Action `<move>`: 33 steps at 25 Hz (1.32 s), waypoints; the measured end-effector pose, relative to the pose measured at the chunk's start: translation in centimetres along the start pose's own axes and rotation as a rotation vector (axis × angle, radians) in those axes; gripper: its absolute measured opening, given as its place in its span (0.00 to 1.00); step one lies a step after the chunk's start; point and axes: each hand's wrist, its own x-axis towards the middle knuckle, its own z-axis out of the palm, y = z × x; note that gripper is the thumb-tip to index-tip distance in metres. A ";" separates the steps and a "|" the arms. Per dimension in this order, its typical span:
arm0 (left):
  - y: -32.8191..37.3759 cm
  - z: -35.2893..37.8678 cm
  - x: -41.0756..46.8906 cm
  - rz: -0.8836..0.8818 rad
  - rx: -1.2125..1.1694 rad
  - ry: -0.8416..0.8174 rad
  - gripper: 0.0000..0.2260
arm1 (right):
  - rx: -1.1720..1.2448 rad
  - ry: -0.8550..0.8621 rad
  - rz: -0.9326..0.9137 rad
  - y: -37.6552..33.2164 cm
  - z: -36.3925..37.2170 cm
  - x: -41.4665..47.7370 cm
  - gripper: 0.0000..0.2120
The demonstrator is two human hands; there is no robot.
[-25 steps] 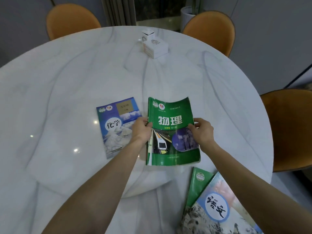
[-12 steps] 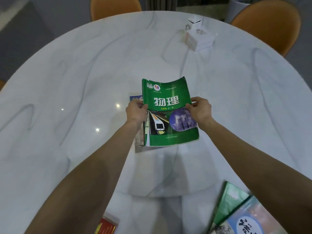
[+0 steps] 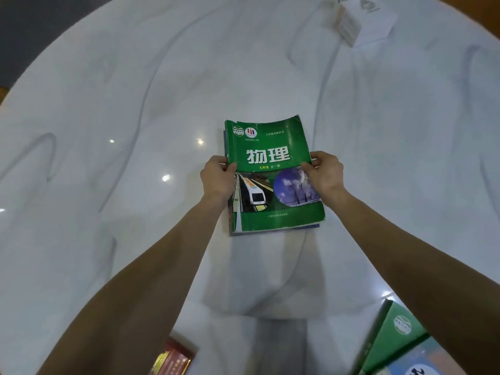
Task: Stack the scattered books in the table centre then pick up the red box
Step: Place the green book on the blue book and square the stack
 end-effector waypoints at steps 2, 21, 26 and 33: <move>-0.8 0.2 0.1 0.061 0.070 -0.001 0.11 | -0.031 0.001 -0.014 0.8 0.3 0.2 0.13; -0.9 -0.5 -3.0 0.458 0.751 0.027 0.11 | -0.517 -0.078 -0.183 1.3 -1.5 -1.4 0.16; 0.5 -0.1 -7.2 0.697 0.774 -0.121 0.13 | -0.629 0.032 -0.343 2.9 -5.0 -6.0 0.17; 1.0 2.2 -15.6 0.914 0.792 -0.186 0.16 | -0.648 0.204 -0.425 6.1 -9.9 -14.6 0.14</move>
